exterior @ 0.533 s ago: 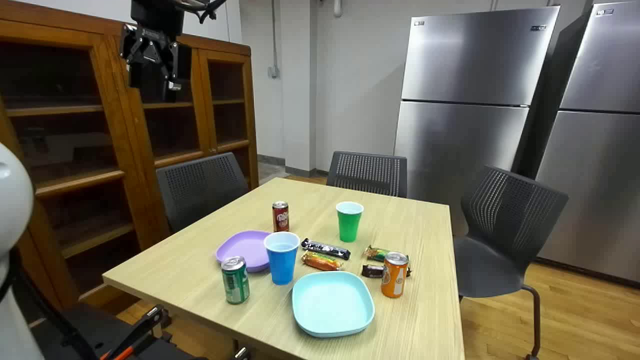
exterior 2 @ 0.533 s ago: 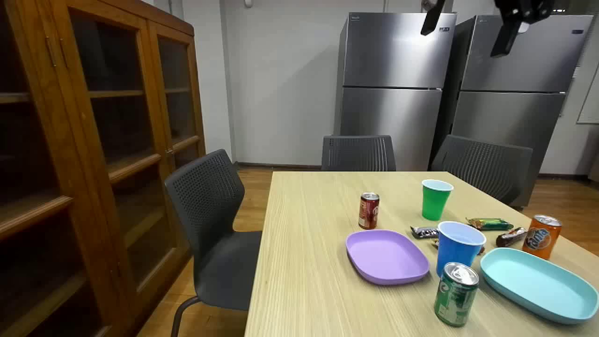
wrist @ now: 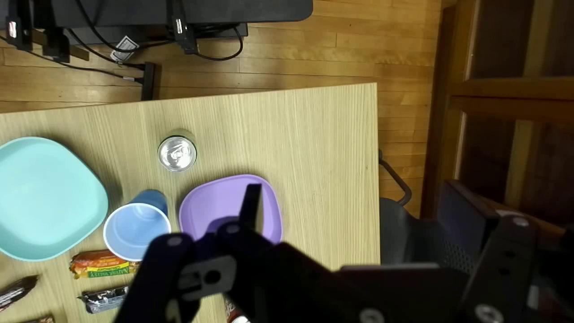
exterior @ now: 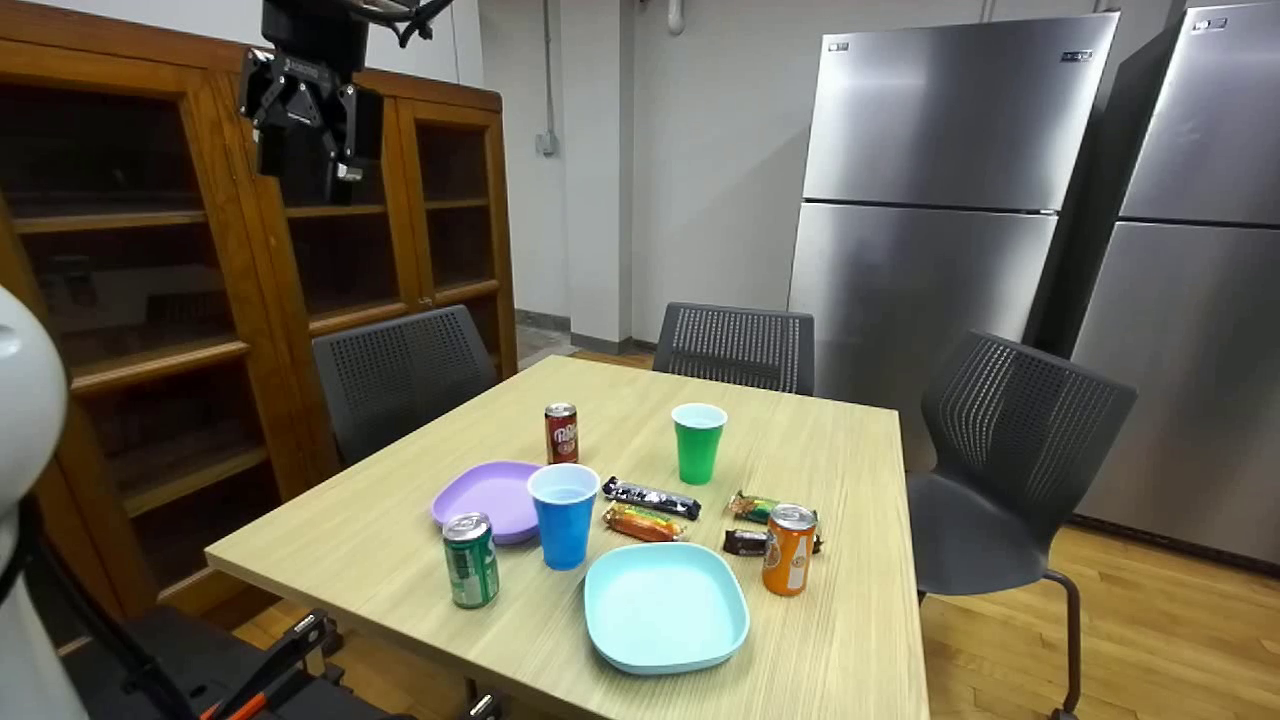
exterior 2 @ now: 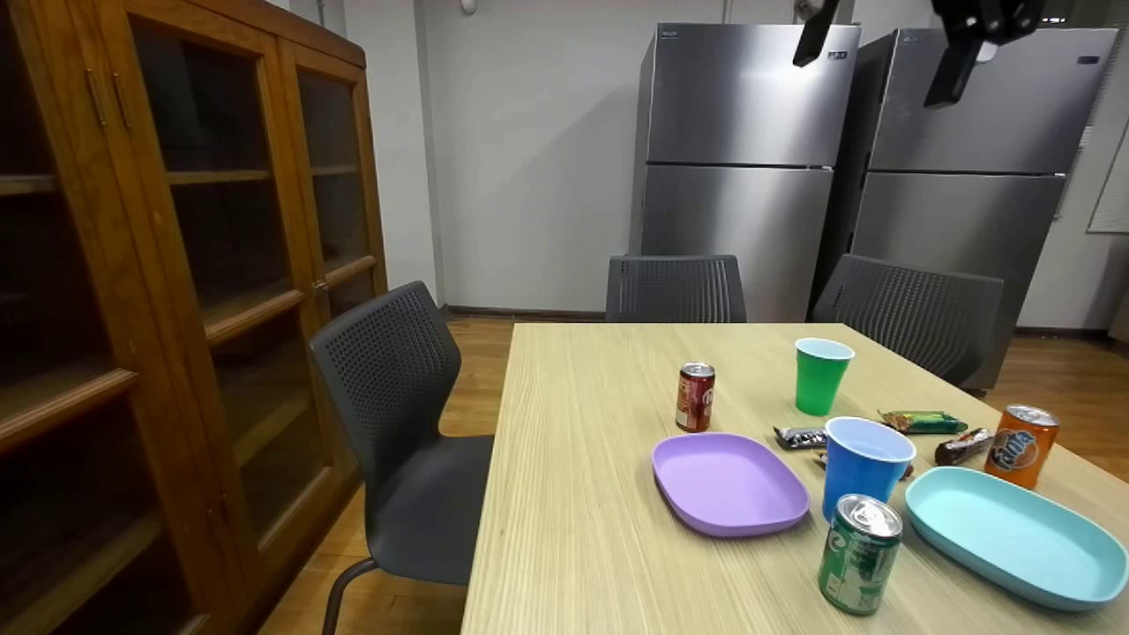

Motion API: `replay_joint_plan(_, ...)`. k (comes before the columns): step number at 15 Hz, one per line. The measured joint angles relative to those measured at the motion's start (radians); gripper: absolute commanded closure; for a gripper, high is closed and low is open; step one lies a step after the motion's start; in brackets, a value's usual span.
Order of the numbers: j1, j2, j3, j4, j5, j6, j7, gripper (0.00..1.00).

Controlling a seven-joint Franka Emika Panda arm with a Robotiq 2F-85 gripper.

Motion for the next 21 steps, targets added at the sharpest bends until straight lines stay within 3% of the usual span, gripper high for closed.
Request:
replay_joint_plan(4,-0.009,0.002,0.002,-0.005,-0.003,0.024,0.0,0.0)
replay_joint_plan(21,-0.031,0.23,0.004,-0.032,-0.138,0.463,-0.009,0.0)
